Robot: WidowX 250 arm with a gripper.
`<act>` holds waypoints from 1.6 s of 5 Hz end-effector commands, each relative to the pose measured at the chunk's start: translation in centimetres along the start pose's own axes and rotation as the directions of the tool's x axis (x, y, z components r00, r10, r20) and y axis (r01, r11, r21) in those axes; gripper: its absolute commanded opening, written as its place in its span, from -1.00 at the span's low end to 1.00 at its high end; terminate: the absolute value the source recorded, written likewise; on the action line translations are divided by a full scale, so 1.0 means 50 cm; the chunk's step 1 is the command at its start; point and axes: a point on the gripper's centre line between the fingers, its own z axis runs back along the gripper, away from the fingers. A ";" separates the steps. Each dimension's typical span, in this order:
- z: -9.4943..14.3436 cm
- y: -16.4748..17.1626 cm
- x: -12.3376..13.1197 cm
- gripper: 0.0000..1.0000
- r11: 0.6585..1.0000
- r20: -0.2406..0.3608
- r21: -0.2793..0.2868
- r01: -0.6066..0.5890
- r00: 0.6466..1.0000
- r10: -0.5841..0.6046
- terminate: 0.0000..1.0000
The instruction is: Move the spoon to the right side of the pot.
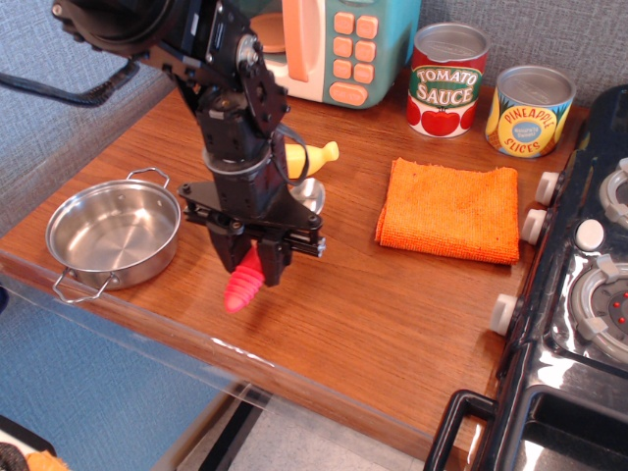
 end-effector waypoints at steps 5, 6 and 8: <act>0.098 -0.014 -0.033 1.00 0.994 0.105 -0.004 0.111 0.988 -0.110 -1.00; 0.108 -0.013 -0.035 1.00 0.993 0.106 -0.018 0.117 0.988 -0.114 -1.00; 0.095 -0.010 -0.029 1.00 0.993 0.075 -0.019 0.121 0.990 -0.119 -1.00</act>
